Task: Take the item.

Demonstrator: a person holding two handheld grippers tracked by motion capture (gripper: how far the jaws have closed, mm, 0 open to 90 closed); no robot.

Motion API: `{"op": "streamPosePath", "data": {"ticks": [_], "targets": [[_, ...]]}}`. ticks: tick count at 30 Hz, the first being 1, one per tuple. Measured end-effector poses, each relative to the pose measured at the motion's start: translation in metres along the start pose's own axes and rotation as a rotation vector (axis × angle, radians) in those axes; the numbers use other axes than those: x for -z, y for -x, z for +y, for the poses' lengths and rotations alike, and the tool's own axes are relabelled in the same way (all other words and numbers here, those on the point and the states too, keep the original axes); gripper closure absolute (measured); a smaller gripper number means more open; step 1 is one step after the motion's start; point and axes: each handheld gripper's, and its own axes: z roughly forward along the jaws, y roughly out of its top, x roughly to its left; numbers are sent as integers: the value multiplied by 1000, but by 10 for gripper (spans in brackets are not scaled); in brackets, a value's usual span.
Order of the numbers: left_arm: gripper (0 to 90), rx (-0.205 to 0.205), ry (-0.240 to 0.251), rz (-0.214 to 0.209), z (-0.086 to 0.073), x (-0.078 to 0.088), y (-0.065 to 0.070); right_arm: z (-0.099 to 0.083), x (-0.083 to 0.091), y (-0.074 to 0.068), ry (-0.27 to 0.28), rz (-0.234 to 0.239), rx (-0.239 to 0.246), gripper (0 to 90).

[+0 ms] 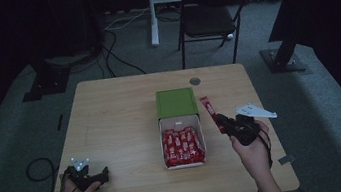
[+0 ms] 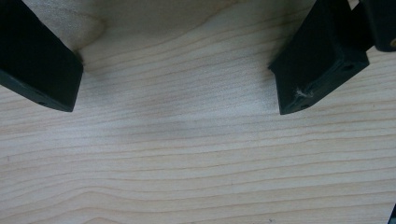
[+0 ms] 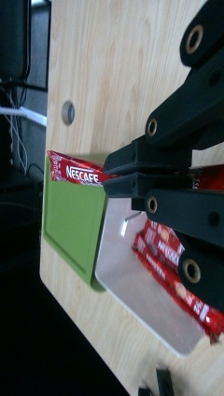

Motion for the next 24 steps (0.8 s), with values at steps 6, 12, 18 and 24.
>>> {"op": "streamPosePath", "data": {"ticks": [6,12,18,24], "targets": [[18,1,1,0,0,0,0,-4,7,20,2,-42,-26,877],[18,1,1,0,0,0,0,-11,13,39,-1,-87,-51,877],[18,1,2,0,0,0,0,-19,17,55,-10,-125,-72,877],[18,1,1,0,0,0,0,-28,17,69,-24,-157,-100,877]]}}
